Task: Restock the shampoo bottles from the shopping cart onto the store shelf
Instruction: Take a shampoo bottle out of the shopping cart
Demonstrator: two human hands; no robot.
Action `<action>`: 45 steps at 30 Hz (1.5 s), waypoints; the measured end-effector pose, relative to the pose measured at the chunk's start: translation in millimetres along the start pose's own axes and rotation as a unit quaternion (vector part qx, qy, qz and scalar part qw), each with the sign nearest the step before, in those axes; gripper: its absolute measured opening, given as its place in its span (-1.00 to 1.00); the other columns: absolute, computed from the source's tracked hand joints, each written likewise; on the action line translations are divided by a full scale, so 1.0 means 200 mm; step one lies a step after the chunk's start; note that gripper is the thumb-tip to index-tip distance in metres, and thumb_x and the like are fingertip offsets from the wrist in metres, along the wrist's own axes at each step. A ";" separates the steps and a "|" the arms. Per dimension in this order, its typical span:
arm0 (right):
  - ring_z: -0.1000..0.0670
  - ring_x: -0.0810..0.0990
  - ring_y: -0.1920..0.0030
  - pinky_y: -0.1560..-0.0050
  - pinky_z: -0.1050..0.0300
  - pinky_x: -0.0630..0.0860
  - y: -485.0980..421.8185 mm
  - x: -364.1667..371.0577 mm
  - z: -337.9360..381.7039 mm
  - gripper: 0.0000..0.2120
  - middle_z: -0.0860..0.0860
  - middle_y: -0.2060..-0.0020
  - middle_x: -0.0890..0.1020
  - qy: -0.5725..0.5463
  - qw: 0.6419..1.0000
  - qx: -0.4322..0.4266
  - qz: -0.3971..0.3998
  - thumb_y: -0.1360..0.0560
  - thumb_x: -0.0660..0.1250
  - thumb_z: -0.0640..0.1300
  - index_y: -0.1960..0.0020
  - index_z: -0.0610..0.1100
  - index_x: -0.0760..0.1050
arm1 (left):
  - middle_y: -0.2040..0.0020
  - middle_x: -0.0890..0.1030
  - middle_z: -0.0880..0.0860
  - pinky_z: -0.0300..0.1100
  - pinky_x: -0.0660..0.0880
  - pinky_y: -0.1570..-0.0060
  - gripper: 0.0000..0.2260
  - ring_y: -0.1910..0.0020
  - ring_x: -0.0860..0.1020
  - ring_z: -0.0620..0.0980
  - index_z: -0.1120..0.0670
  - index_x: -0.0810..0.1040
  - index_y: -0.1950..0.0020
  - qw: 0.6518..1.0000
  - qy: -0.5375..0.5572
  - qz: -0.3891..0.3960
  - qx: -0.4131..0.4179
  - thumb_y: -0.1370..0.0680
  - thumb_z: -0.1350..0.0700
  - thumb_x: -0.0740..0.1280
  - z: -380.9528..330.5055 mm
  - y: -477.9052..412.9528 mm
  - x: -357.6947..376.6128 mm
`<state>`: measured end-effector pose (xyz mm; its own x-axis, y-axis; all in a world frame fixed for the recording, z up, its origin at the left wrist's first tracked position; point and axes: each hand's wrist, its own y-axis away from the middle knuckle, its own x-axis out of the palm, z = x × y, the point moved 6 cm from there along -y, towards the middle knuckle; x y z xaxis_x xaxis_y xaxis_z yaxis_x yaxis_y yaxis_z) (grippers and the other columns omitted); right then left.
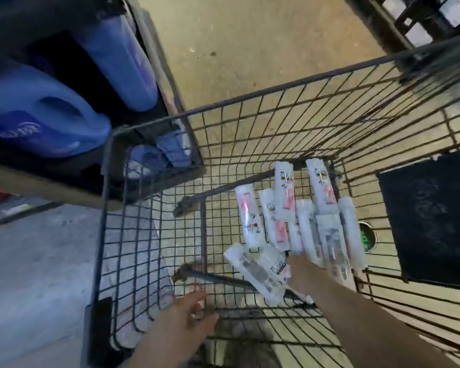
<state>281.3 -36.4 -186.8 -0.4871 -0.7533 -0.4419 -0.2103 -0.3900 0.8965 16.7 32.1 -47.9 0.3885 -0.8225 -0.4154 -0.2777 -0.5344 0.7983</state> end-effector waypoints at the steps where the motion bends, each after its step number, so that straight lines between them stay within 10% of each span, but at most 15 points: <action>1: -0.17 0.34 -0.38 -0.26 -0.02 0.42 -0.03 0.02 0.01 -0.51 -0.19 -0.41 0.27 0.004 1.000 -0.006 -0.018 -0.52 0.22 -0.25 -0.42 -0.18 0.22 | -0.04 0.50 -0.16 -0.33 0.43 -0.07 -0.68 -0.01 0.52 -0.18 -0.20 0.34 -0.25 1.000 -0.007 0.023 -0.001 -0.53 -0.09 0.30 0.01 -0.03 0.04; 8: -0.11 0.44 -0.23 -0.27 0.05 0.38 -0.12 0.08 -0.02 -0.44 -0.11 -0.22 0.47 0.013 0.992 -0.016 -0.122 -0.37 0.44 -0.09 -0.31 -0.16 0.33 | 0.02 0.56 -0.14 -0.34 0.46 0.25 -0.65 0.11 0.56 -0.19 -0.11 0.37 -0.34 0.997 0.026 -0.046 -0.048 -0.55 -0.07 0.26 0.07 -0.09 0.02; 21: -0.10 0.55 -0.09 -0.19 -0.05 0.49 0.01 -0.09 0.10 -0.46 -0.06 -0.13 0.58 -0.103 0.989 -0.099 -0.035 -0.35 0.48 -0.08 -0.27 -0.12 0.38 | 0.10 0.54 -0.10 -0.38 0.43 0.40 -0.64 0.27 0.52 -0.15 -0.03 0.38 -0.36 0.993 0.061 -0.096 -0.039 -0.57 0.00 0.26 0.06 -0.08 -0.01; 29: 0.04 0.58 0.01 0.02 0.12 0.49 0.66 -0.60 0.45 -0.72 0.04 -0.06 0.61 -0.351 0.908 -0.227 -0.027 -0.44 0.42 -0.09 -0.12 0.00 0.45 | 0.12 0.51 -0.10 -0.22 0.46 0.33 -0.69 0.33 0.51 -0.09 -0.01 0.45 -0.31 0.976 0.128 -0.169 -0.044 -0.56 0.03 0.27 -0.04 0.15 -0.17; 38: 0.04 0.64 0.06 -0.06 0.00 0.56 1.62 -0.97 1.02 -0.85 0.05 0.08 0.67 -0.342 0.848 -0.398 -0.073 -0.44 0.42 -0.13 0.03 0.03 0.51 | -0.14 0.59 -0.02 -0.23 0.45 -0.01 -0.73 -0.04 0.56 -0.04 -0.02 0.54 -0.22 0.931 0.162 -0.325 -0.036 -0.54 -0.03 0.26 -0.08 0.85 -0.62; 45: 0.01 0.66 0.06 0.02 0.05 0.59 2.30 -0.94 1.61 -0.74 0.03 0.09 0.70 -0.307 0.789 -0.528 -0.063 -0.34 0.51 -0.11 0.00 -0.06 0.57 | -0.07 0.54 -0.05 -0.33 0.34 0.10 -0.76 0.04 0.52 -0.12 0.04 0.58 -0.14 0.852 0.220 -0.474 -0.033 -0.53 -0.03 0.31 0.23 1.54 -0.93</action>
<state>2.3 96.8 318.9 -0.9061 -0.4004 -0.1368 0.3754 -0.9099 0.1768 -181.7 12.0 255.9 0.7060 0.1335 -0.6955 0.3882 -0.8943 0.2224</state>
